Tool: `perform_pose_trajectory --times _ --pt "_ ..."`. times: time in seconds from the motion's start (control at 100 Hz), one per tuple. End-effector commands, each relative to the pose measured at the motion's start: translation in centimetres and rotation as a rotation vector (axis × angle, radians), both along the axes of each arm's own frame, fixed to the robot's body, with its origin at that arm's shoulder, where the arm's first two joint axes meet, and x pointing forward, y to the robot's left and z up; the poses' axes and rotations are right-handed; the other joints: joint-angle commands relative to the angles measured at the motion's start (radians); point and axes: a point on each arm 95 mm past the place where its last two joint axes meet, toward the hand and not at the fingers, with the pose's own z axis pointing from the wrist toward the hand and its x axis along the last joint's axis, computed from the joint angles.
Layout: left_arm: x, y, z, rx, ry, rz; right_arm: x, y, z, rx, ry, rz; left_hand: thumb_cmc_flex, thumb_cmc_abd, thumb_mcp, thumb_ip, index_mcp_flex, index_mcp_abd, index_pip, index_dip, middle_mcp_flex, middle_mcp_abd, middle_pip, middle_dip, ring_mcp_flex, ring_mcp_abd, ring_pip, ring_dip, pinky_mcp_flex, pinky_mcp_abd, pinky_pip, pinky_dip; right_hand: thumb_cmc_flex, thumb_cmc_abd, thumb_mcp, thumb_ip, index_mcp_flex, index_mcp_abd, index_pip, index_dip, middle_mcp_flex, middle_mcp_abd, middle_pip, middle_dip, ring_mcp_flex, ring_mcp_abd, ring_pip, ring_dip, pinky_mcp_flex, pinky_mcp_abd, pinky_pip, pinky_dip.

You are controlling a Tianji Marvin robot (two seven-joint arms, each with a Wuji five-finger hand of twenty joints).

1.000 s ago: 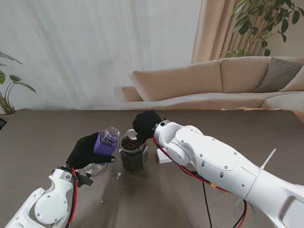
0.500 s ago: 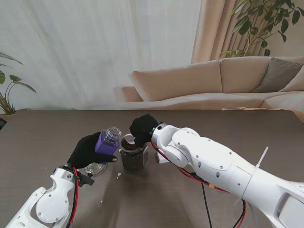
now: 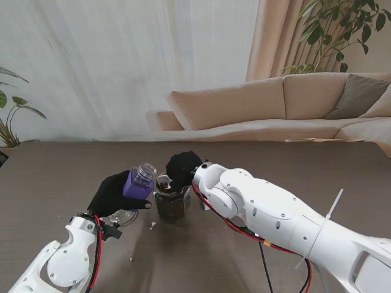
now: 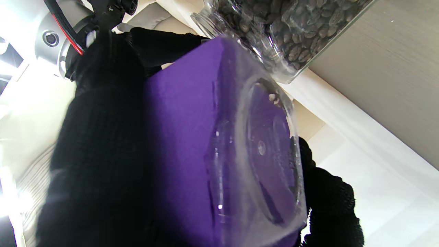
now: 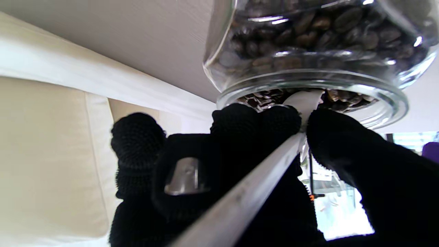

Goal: Portion coffee beans from the glass jar into the coffee jar

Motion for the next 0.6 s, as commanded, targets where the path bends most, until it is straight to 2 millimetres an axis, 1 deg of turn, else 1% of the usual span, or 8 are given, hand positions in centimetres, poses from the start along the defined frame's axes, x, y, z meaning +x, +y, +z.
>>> perform_pose_trajectory --times 0.0,0.24,0.59 --pt "-0.1 -0.3 -0.1 0.002 0.011 -0.011 -0.2 0.3 -0.2 0.002 0.021 -0.008 0.377 0.583 0.384 0.028 0.080 -0.122 0.145 0.066 0.076 -0.031 0.109 0.047 0.059 0.050 0.152 0.038 -0.045 -0.063 -0.011 0.014 -0.011 0.015 -0.002 0.024 0.012 -0.026 0.023 0.009 0.014 0.010 0.008 0.003 0.028 -0.101 0.006 -0.007 0.090 -0.012 -0.009 -0.002" --pt "0.0 -0.4 -0.1 0.001 0.017 -0.008 0.2 -0.1 0.6 0.055 0.054 -0.080 0.377 0.583 0.383 0.027 0.078 -0.124 0.144 0.065 0.075 -0.031 0.108 0.046 0.058 0.050 0.152 0.038 -0.045 -0.064 -0.011 0.015 -0.005 0.010 -0.001 0.023 0.009 -0.020 0.024 0.008 0.013 0.017 0.008 0.002 0.027 -0.095 0.004 -0.008 0.089 -0.006 -0.010 -0.002" --pt "0.0 -0.3 -0.2 0.011 0.028 -0.004 0.4 -1.1 1.4 0.111 0.087 -0.139 0.377 0.583 0.383 0.027 0.078 -0.124 0.144 0.064 0.074 -0.032 0.107 0.046 0.058 0.049 0.151 0.038 -0.046 -0.065 -0.011 0.014 -0.002 0.006 0.000 0.023 0.010 -0.016 0.026 0.005 0.013 0.019 0.009 0.002 0.027 -0.090 0.004 -0.008 0.088 -0.002 -0.009 -0.002"
